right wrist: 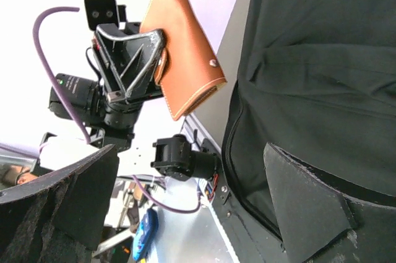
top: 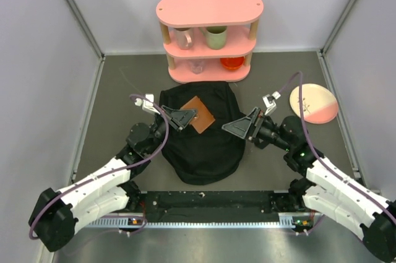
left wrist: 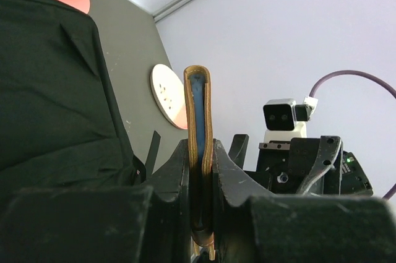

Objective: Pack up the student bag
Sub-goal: Pick up the personal item from the center of the board.

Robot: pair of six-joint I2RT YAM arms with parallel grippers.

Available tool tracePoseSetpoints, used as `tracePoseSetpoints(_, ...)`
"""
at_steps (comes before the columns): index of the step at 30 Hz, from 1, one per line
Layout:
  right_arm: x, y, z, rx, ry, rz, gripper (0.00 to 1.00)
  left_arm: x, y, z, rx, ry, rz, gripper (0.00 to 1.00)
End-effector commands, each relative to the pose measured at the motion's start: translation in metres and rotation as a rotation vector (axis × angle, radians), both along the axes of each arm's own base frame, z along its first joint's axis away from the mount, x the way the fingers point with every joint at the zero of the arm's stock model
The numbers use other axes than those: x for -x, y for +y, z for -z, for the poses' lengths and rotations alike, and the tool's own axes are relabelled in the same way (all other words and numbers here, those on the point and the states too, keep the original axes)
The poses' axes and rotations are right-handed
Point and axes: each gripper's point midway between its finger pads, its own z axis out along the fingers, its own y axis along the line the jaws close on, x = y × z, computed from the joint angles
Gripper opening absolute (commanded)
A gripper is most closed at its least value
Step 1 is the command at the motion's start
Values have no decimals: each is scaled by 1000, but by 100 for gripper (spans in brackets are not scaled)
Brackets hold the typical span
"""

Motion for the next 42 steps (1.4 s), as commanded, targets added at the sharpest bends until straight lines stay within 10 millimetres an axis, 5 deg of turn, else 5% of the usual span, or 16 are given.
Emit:
tracePoseSetpoints(1, -1, 17, -41, -90, -84, -42, 99, 8, -8, -29, 109, -65, 69, 0)
tracePoseSetpoints(15, -11, 39, -44, -92, -89, -116, 96, 29, -37, -42, 186, -140, 282, 0)
tracePoseSetpoints(28, 0, 45, -51, -145, -109, -190, 44, 23, -42, -40, 157, -127, 280, 0)
tracePoseSetpoints(37, -1, 48, -50, -137, -115, -202, 33, 23, -47, -42, 147, -134, 305, 0)
tracePoseSetpoints(42, -2, 51, -45, -114, -92, -213, 0, 21, -51, -34, 94, -123, 310, 0)
